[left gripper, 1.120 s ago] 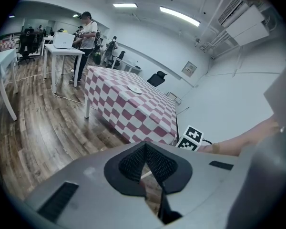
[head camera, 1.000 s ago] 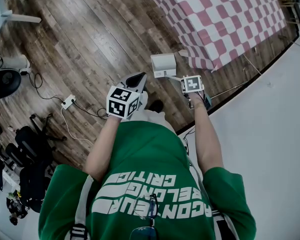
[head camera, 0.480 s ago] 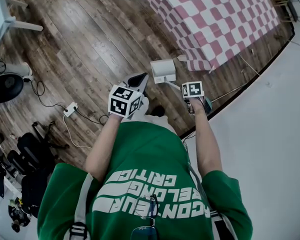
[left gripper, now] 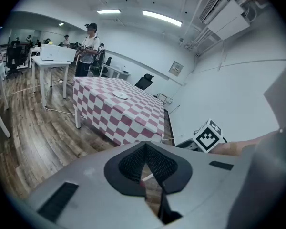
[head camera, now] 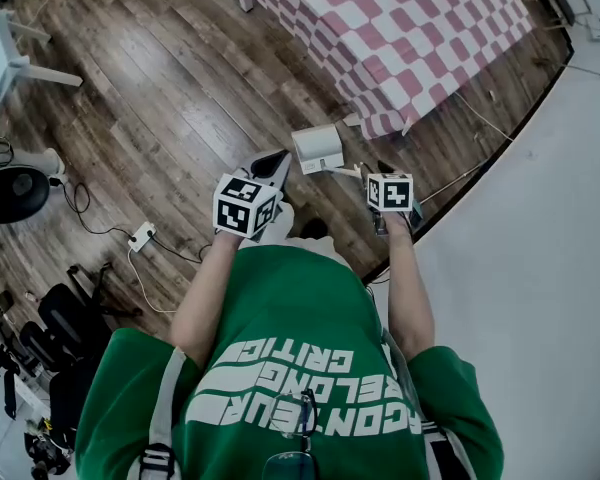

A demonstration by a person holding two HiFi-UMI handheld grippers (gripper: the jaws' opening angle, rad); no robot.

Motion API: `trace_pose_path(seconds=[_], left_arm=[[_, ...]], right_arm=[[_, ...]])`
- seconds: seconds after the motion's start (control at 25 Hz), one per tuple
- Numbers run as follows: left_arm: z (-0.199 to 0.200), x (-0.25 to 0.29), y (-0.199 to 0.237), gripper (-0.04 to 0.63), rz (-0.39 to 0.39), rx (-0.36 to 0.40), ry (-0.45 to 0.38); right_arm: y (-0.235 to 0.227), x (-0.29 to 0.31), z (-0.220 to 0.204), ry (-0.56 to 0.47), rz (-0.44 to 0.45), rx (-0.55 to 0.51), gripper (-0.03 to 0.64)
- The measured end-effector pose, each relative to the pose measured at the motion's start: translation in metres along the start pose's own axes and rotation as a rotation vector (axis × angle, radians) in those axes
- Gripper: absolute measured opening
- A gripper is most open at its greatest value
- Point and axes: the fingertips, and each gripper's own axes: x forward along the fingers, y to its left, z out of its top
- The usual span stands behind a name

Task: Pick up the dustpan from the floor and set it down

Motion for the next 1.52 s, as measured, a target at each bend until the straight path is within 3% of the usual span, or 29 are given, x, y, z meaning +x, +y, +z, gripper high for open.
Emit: trace_pose_path(seconds=[0.36, 0.64, 1.12, 1.52], left_arm=[[-0.006, -0.006, -0.064, -0.006, -0.023, 0.075, -0.021], [-0.012, -0.008, -0.111, -0.006, -0.043, 0.128, -0.034], [-0.054, -0.013, -0.203, -0.006, -0.125, 0.201, -0.039], [-0.094, -0.017, -0.238, -0.006, -0.128, 0.197, -0.024]], right_arm=[[-0.003, -0.1, 0.006, -0.315, -0.021, 0.018, 0.148], [-0.006, -0.16, -0.005, -0.454, -0.043, 0.015, 0.027], [-0.009, -0.225, -0.066, -0.561, -0.032, 0.035, 0.008], [-0.015, -0.245, -0.12, -0.557, -0.025, 0.033, 0.008]])
